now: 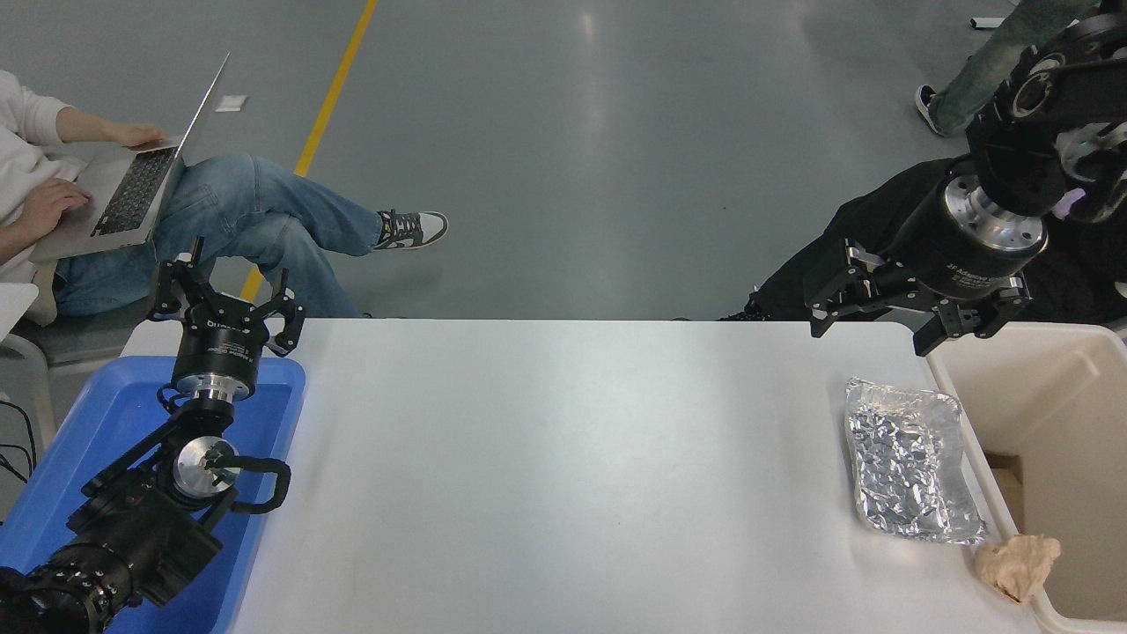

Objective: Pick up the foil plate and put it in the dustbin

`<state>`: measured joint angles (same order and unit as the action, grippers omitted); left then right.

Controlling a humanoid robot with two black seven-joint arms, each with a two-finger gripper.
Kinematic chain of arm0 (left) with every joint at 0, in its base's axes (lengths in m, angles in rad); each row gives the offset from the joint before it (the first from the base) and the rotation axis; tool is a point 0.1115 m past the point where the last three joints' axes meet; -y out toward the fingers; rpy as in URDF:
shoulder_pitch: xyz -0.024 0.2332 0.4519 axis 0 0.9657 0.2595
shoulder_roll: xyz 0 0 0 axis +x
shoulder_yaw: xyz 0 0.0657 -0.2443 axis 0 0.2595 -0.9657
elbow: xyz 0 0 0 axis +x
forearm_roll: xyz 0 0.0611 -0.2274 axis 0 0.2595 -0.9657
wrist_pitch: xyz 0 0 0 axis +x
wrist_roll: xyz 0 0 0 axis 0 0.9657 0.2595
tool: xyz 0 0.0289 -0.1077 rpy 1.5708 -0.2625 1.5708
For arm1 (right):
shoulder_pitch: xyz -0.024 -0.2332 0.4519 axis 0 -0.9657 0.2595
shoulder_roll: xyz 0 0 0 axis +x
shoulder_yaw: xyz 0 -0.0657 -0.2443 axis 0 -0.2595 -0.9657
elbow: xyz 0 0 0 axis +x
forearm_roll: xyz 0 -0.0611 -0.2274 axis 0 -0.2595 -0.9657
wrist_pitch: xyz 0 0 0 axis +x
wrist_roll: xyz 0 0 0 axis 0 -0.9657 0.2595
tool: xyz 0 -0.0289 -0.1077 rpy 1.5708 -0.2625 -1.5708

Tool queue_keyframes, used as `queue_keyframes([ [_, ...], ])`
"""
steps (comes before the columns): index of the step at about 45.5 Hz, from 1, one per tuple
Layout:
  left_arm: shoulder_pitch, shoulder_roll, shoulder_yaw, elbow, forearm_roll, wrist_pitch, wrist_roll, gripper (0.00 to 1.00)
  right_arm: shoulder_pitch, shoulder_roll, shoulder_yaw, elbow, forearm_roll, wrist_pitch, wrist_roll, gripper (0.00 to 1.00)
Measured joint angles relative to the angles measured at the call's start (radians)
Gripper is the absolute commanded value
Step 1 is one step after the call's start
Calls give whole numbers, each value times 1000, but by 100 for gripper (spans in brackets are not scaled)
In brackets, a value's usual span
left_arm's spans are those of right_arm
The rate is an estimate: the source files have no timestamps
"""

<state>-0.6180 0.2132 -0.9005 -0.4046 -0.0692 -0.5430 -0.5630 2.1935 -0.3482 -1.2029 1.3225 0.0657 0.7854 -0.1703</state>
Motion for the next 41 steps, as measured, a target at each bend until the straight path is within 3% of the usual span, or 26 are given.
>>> queue_keyframes([
  [41, 0, 0, 0, 0, 0, 0, 1, 99, 4, -2, -1, 0, 0, 0, 0, 100],
])
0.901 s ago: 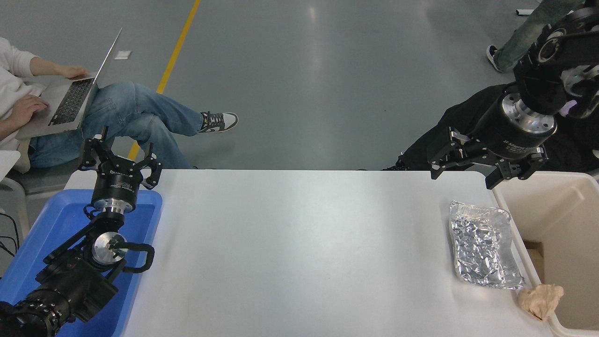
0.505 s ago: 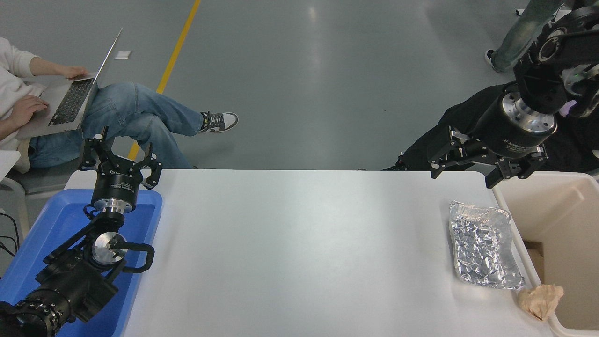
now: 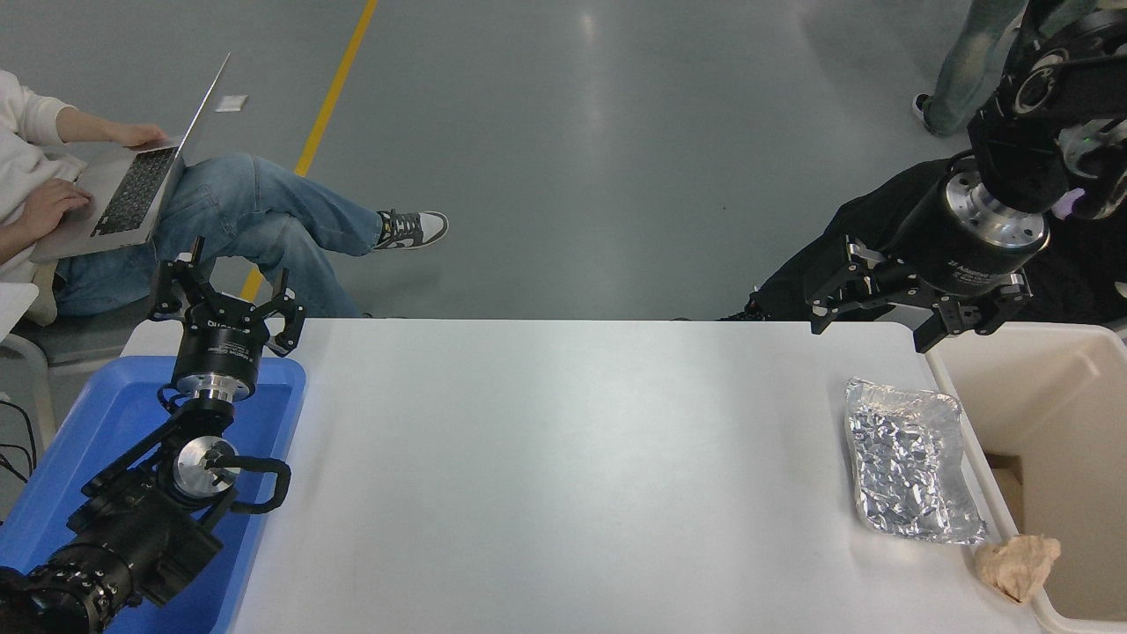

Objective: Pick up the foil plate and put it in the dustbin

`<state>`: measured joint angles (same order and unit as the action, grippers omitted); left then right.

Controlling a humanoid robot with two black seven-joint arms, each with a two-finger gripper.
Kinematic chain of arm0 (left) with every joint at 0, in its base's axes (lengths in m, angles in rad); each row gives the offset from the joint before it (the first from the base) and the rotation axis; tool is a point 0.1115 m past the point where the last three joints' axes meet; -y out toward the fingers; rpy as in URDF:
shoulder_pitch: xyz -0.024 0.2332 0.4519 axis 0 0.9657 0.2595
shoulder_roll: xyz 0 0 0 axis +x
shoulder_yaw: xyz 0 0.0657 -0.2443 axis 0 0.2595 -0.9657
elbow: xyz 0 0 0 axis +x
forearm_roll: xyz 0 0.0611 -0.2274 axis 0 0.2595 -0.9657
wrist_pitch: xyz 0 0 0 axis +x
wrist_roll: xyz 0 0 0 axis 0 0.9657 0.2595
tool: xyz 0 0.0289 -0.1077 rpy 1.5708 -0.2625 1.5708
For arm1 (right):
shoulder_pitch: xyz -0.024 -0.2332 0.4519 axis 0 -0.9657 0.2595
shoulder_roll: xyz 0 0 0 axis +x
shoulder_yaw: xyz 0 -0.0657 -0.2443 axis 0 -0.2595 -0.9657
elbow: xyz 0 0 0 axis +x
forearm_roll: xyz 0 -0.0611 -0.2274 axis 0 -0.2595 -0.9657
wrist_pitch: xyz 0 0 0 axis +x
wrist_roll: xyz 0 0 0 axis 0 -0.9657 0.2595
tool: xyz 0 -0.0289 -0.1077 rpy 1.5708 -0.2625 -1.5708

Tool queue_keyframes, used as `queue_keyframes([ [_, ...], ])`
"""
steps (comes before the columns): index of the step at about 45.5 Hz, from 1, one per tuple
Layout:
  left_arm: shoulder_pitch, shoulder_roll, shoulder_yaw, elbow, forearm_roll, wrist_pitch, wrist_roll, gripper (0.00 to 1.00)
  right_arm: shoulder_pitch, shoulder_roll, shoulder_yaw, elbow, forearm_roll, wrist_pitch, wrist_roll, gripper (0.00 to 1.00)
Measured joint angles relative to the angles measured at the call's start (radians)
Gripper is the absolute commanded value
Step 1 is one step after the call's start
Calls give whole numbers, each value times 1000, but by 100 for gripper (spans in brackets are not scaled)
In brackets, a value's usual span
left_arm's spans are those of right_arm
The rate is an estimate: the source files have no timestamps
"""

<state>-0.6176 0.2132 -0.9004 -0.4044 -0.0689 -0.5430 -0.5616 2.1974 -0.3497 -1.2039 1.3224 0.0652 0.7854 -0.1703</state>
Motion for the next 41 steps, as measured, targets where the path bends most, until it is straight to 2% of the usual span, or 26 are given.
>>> queue_keyframes([
  [41, 0, 0, 0, 0, -1, 0, -2, 99, -31, -26, -36, 4, -8, 0, 0, 100],
])
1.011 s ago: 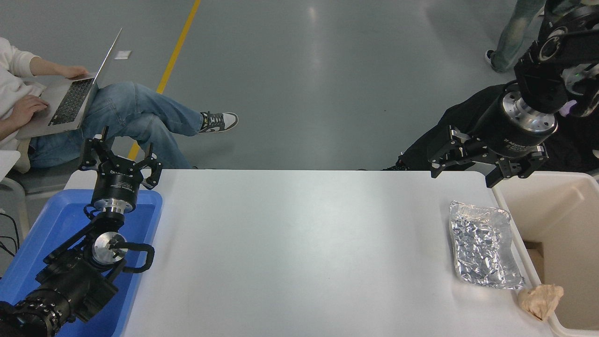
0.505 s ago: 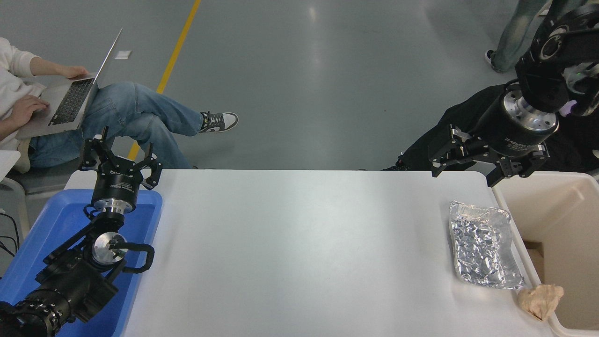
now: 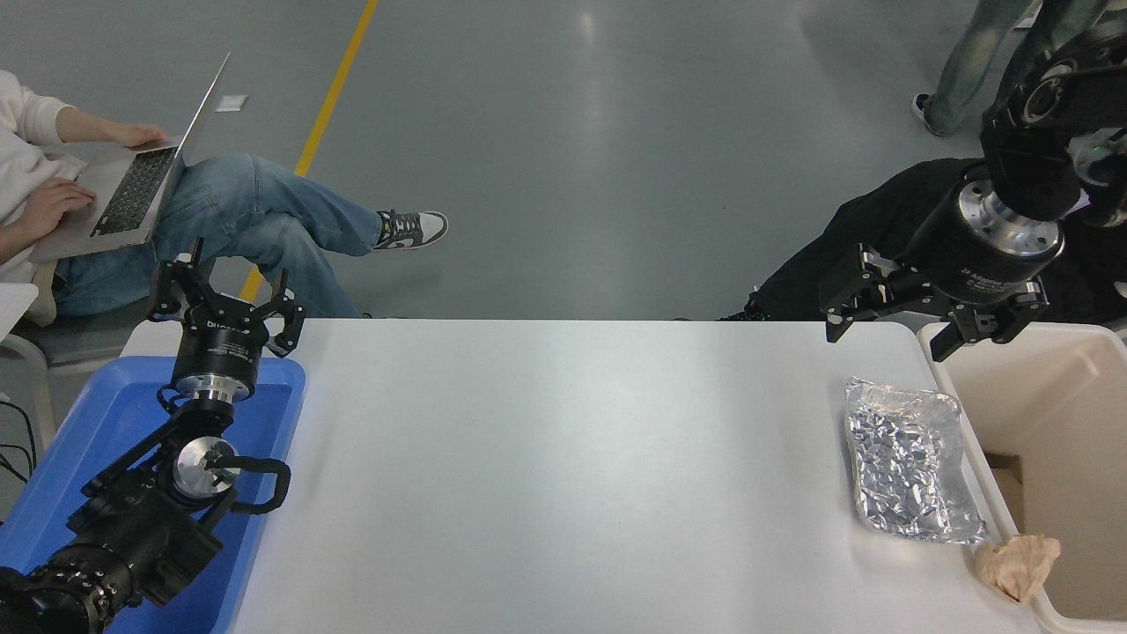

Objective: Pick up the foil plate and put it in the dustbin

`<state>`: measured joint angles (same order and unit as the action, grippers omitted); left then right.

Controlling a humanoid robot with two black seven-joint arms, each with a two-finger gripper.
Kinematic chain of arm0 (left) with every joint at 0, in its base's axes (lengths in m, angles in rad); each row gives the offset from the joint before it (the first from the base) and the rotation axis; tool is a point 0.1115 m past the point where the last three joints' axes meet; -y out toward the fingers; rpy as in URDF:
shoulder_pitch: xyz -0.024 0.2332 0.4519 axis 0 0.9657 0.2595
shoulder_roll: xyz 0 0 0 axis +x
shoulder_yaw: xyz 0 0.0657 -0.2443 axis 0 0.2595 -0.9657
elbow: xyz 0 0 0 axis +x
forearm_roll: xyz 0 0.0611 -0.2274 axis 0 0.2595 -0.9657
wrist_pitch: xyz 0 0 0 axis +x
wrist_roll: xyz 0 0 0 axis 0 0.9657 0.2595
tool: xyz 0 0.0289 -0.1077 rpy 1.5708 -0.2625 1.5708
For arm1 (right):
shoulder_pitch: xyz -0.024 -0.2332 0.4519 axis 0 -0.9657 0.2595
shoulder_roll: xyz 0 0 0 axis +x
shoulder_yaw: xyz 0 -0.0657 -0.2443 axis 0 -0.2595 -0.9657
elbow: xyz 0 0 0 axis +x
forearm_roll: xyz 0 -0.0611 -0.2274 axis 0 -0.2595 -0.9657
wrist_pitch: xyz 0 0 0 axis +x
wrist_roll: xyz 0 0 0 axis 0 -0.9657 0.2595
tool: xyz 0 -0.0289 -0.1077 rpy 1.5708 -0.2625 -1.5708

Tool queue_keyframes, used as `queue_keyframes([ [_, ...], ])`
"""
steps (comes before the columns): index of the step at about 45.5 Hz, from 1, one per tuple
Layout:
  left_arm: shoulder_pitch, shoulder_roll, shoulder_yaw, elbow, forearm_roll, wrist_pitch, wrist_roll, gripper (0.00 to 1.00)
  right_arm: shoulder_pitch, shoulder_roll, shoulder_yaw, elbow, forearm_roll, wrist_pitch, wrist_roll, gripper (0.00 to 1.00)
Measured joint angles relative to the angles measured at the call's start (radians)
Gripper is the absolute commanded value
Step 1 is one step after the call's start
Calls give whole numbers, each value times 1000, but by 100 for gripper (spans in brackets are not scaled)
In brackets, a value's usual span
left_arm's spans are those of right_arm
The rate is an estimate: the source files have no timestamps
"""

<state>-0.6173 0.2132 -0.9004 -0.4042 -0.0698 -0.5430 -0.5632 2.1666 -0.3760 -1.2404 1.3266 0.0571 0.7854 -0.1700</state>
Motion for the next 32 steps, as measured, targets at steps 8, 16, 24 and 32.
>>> queue_keyframes([
  [8, 0, -1, 0, 0, 0, 0, 0, 99, -42, -53, -6, 0, -108, -34, -3, 100],
  [16, 0, -1, 0, 0, 0, 0, 0, 99, -113, -125, 28, -2, -282, -114, -4, 100],
  [24, 0, 0, 0, 0, -1, 0, 0, 99, -213, -198, 81, -6, -394, -245, -4, 100],
  [32, 0, 0, 0, 0, -1, 0, 0, 99, -394, -241, 162, -53, -446, -411, -4, 97],
])
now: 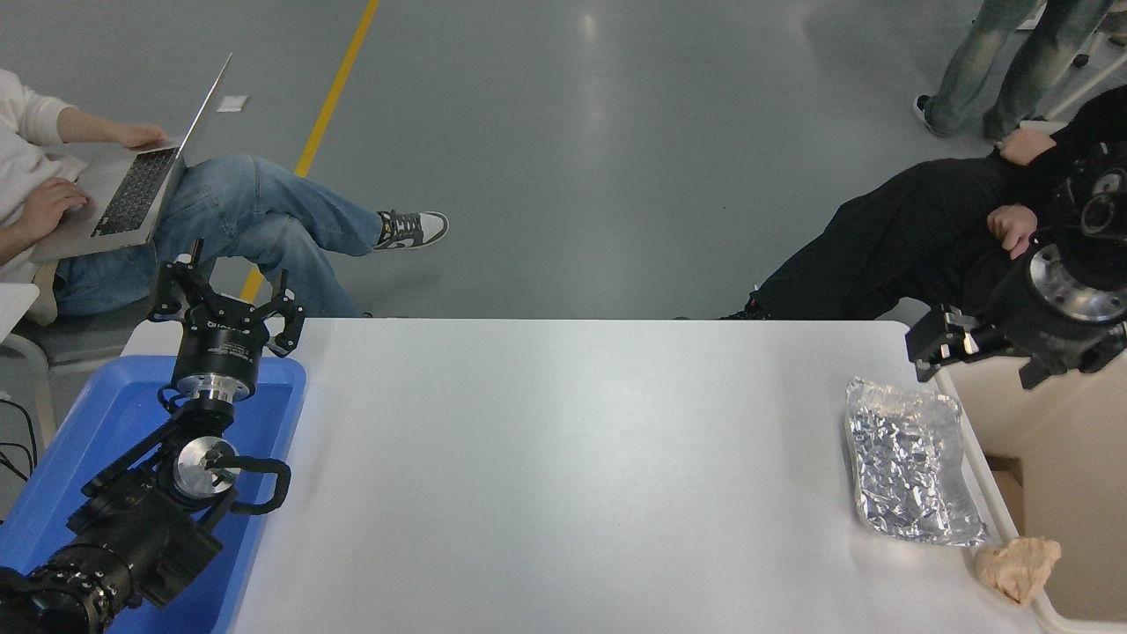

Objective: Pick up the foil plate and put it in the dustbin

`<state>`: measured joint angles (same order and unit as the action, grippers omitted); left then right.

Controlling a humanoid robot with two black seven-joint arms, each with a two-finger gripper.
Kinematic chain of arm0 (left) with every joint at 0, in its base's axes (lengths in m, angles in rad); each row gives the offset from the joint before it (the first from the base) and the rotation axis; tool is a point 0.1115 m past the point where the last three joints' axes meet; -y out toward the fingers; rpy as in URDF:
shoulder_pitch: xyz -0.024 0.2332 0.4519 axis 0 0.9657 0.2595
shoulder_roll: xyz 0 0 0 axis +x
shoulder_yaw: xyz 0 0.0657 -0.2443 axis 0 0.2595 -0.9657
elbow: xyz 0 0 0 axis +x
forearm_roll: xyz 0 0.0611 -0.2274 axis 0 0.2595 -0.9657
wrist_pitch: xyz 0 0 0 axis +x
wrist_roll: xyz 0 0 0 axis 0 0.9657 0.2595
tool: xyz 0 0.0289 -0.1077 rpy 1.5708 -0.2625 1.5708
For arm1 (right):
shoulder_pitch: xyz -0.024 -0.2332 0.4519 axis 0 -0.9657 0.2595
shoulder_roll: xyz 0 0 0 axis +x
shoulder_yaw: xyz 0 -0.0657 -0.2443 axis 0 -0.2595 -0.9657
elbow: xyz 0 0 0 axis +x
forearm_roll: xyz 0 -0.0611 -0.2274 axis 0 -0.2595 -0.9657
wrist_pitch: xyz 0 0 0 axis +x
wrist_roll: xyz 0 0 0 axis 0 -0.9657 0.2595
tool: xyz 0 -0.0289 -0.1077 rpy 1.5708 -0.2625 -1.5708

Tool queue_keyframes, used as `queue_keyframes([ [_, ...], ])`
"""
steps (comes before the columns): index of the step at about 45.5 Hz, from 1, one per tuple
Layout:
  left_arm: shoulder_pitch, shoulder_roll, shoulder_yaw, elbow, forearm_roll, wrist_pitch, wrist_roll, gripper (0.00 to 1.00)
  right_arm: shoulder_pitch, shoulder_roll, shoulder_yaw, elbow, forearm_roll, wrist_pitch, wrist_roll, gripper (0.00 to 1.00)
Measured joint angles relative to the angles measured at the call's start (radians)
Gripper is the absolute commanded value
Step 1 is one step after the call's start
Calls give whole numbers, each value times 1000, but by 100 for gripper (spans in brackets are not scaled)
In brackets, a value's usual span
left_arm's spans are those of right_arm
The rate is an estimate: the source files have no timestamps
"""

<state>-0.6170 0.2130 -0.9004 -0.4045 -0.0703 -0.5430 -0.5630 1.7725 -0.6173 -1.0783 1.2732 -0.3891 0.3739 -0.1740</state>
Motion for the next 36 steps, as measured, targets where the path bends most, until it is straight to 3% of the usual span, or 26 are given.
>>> queue_keyframes([
  [17, 0, 0, 0, 0, 0, 0, 0, 99, -345, -4, 103, -197, -37, -240, 1, 93],
  [36, 0, 0, 0, 0, 0, 0, 0, 99, -623, 69, 248, -391, -49, -348, 2, 93],
])
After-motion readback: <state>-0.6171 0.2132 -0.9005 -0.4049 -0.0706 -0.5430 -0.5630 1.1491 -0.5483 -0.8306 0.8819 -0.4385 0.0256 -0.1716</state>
